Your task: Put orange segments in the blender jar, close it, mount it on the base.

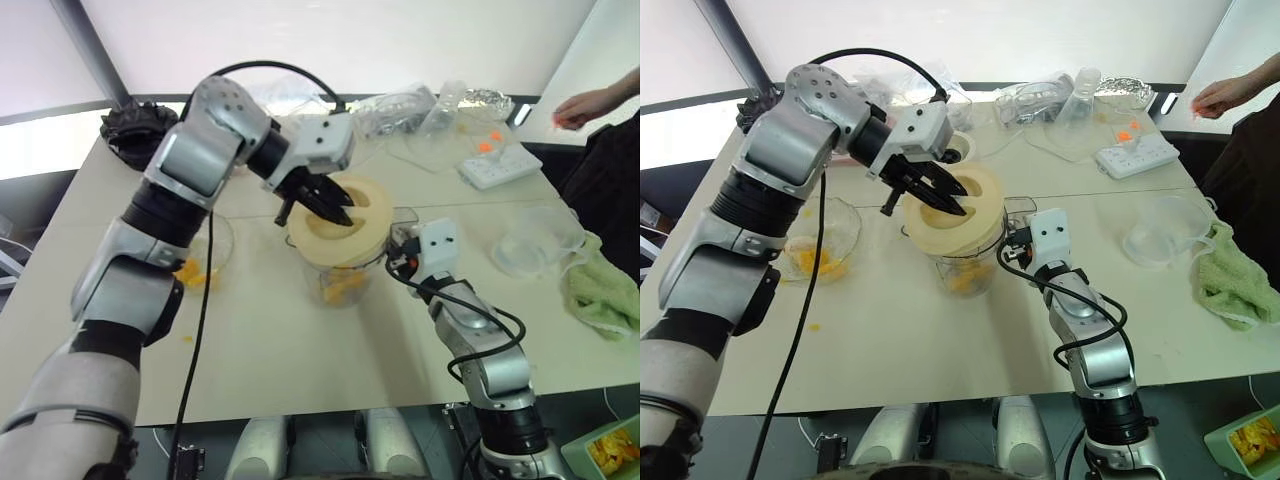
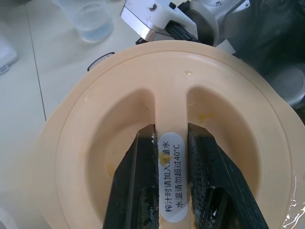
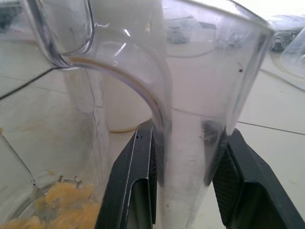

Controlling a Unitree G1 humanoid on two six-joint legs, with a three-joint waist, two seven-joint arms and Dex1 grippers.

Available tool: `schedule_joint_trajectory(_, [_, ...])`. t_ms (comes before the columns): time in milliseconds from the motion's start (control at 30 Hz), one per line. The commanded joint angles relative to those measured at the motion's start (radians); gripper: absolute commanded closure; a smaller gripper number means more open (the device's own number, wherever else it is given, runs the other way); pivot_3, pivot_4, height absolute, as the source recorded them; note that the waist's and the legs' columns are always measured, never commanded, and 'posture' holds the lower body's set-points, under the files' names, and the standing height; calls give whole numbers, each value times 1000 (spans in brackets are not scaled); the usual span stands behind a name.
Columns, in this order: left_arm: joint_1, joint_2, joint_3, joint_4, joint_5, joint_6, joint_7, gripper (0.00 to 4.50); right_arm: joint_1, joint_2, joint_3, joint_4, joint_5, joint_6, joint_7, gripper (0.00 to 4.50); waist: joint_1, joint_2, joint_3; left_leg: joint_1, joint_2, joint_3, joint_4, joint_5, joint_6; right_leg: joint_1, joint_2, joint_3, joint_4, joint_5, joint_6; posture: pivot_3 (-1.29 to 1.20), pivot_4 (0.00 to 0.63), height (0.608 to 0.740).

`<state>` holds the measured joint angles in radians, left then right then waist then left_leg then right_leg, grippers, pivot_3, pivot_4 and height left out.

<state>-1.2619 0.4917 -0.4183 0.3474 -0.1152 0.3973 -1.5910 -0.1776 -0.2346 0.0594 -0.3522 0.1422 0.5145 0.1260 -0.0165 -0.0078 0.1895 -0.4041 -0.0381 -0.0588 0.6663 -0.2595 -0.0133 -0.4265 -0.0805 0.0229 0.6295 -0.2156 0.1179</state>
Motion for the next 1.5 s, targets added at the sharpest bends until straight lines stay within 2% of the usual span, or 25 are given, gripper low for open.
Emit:
schedule_joint_trajectory(33, [13, 7, -18, 21, 32, -37, -10, 4251, 1, -4, -43, 5, -40, -10, -37, 3539, 0, 0, 0, 0, 0, 0, 0, 0, 0, 0, 0, 0, 0, 0, 0, 0, 150, 740])
schedule_joint_trajectory(367, [76, -1, -84, 104, 110, -94, 1, 4251, 9, 11, -30, -19, -63, -18, -47, 3539, 0, 0, -1, 6, 0, 0, 0, 0, 0, 7, 0, 0, 0, -1, -2, 0, 150, 740])
schedule_joint_trajectory(467, [92, 2, -97, 125, 134, -91, 20, 4251, 16, 26, -33, -25, -79, -61, -57, 3539, 1, 0, -1, 14, 1, -1, -1, 0, 0, 15, 0, 0, -1, -5, -2, 0, 150, 740])
schedule_joint_trajectory(667, [114, 6, -107, 143, 164, -60, 61, 4251, 31, 36, -32, -18, -121, -159, -61, 3539, 3, 1, -1, 15, 1, -2, -1, 0, 0, 17, -1, -1, -2, -6, -2, 0, 150, 740])
schedule_joint_trajectory(1033, [186, 44, -107, 33, 187, 172, 189, 4251, 13, 85, -56, 19, -95, -393, -57, 3539, 5, 1, -2, 17, 1, -3, -1, 0, 0, 19, -1, -1, -3, -6, -1, 0, 150, 740])
schedule_joint_trajectory(1200, [195, 20, -79, 28, 186, 342, 307, 4251, 7, 85, -44, 42, -94, -418, -46, 3539, 6, 1, -2, 17, 1, -4, -1, 0, 0, 20, -1, -1, -3, -7, -1, 0, 150, 740])
schedule_joint_trajectory(1367, [207, 20, -75, 7, 176, 458, 353, 4251, 7, 78, -37, 58, -105, -435, -38, 3539, 7, 3, -4, 19, 1, -4, -1, 0, 0, 22, -1, -1, -4, -8, 1, 0, 150, 740])
schedule_joint_trajectory(1500, [208, 2, -53, -2, 160, 632, 436, 4251, -4, 75, -49, 68, -97, -439, -34, 3539, 6, 4, -5, 19, 2, -4, -1, 0, 0, 23, -1, -1, -5, -8, 1, 0, 150, 740])
